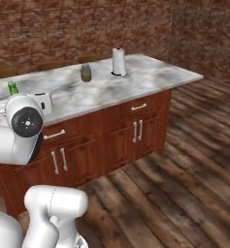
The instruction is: Open the cabinet directly in front. Then move the beer and the mug to the dining counter with the jar on it.
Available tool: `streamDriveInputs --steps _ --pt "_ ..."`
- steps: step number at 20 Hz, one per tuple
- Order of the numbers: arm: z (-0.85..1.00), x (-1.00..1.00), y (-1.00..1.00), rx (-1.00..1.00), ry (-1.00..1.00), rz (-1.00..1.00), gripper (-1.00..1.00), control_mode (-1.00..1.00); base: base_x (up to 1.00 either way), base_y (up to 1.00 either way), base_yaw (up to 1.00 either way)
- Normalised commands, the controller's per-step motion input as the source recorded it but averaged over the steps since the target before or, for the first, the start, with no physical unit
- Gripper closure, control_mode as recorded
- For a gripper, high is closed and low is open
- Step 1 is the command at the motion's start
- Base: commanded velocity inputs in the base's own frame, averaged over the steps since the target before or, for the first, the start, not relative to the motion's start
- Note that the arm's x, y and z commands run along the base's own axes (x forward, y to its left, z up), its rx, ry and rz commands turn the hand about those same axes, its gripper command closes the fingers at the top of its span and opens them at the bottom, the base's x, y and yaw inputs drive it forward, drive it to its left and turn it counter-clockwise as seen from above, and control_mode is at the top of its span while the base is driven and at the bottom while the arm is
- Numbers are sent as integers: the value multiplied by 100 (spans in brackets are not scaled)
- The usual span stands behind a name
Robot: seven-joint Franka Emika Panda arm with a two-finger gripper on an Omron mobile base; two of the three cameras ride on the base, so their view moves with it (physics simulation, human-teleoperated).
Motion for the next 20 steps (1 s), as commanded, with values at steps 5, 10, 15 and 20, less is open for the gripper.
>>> streamDriveInputs --steps 5,10,15,20 --pt "0 0 0 0 0 0 100 100 100 -81 38" --pt "0 0 0 0 0 0 100 100 100 -85 39" --pt "0 0 0 0 0 0 100 100 100 -89 38" --pt "0 0 0 0 0 0 100 100 97 -100 32"
